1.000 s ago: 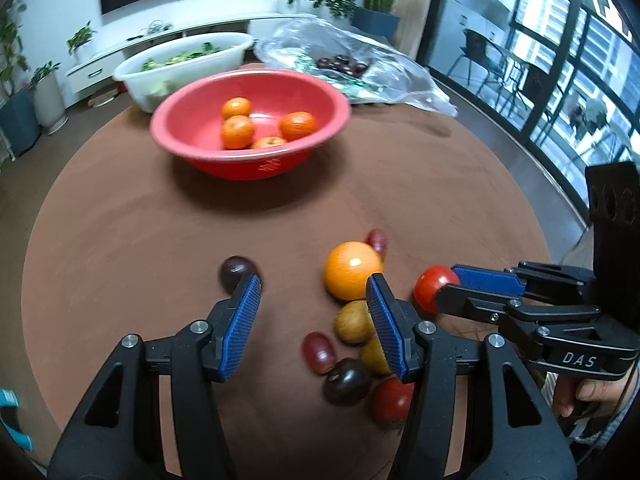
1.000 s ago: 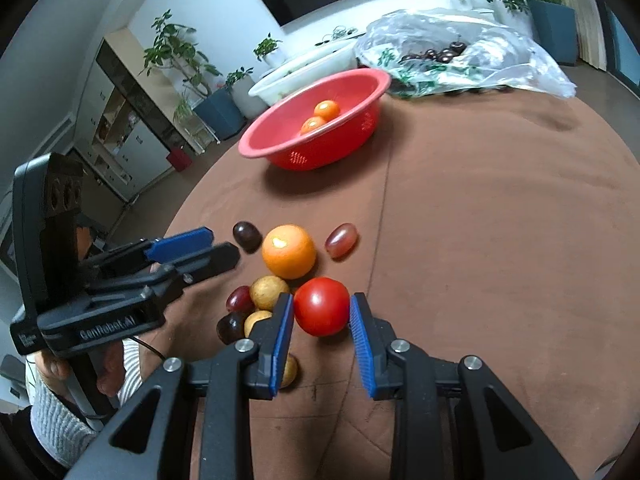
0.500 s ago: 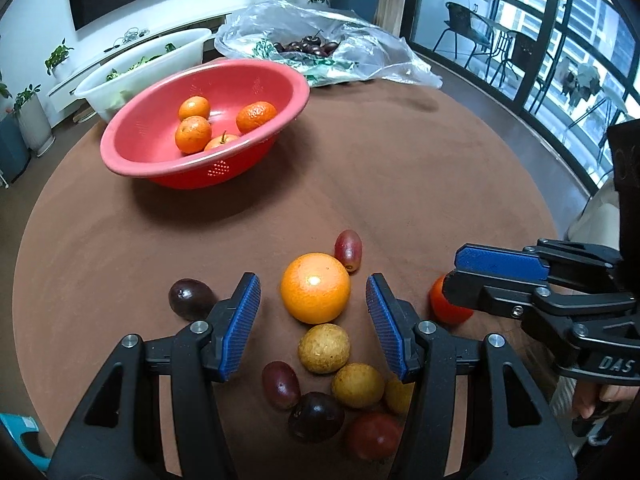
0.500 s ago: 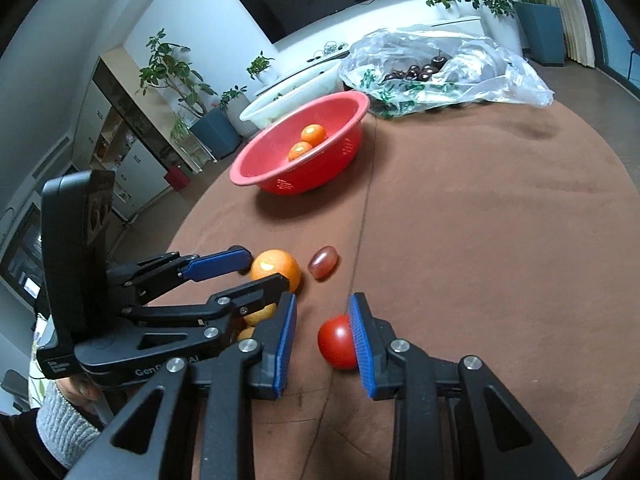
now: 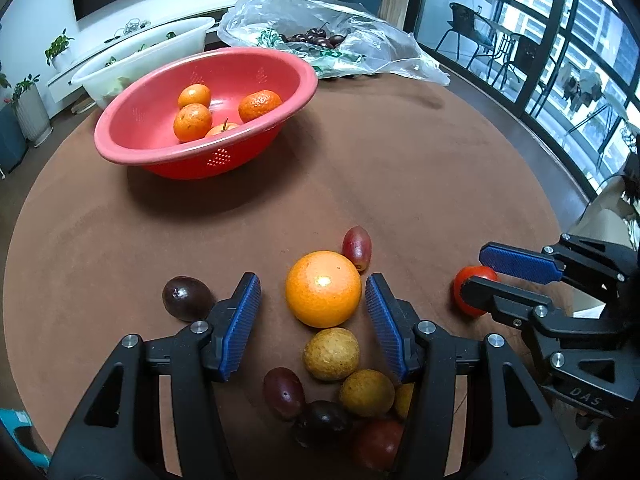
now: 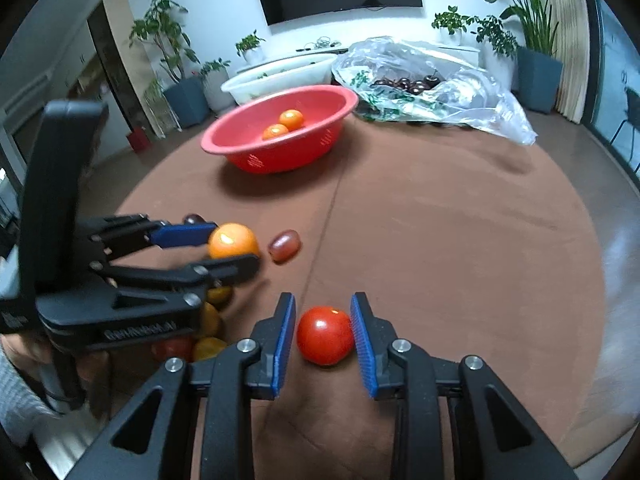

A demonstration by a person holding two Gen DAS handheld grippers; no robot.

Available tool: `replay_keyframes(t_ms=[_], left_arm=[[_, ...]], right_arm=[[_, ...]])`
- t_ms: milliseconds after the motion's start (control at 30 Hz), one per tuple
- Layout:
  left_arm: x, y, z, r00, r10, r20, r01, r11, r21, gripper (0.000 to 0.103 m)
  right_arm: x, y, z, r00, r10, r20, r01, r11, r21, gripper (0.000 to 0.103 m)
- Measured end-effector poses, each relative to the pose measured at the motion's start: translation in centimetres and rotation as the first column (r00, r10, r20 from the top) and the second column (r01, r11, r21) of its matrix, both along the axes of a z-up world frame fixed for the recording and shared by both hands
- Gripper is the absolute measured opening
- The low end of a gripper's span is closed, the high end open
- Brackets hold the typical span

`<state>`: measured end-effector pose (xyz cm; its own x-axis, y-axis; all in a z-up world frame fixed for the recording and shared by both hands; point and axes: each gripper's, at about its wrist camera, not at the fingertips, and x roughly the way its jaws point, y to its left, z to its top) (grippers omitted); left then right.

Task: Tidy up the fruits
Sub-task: 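Grasp a large orange with the left gripper while the right gripper grasps a red tomato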

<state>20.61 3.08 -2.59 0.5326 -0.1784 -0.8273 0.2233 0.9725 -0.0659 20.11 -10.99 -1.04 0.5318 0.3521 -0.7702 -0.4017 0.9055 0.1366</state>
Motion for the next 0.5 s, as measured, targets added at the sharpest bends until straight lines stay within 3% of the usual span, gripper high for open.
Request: replay_keyframes(t_ms=[200, 267, 500], left_arm=[[0.15, 0.08, -0.02, 1.000, -0.002, 0.002, 0.002, 1.000, -0.008, 0.052], [0.17, 0.09, -0.04, 1.000, -0.005, 0.000, 0.005, 1.000, -0.014, 0.048], [0.47, 0.27, -0.39, 1.000, -0.024, -0.018, 0.023, 0.997, -0.072, 0.036]], right_arm=[[0.10, 0.00, -0.43, 1.000, 0.000, -0.016, 0.000, 1.000, -0.021, 0.036], [0.00, 0.06, -0.88, 1.000, -0.007, -0.023, 0.005, 0.998, -0.057, 0.037], [-0.21, -0.27, -0.96, 0.999, -0.013, -0.034, 0.011, 0.999, -0.041, 0.037]])
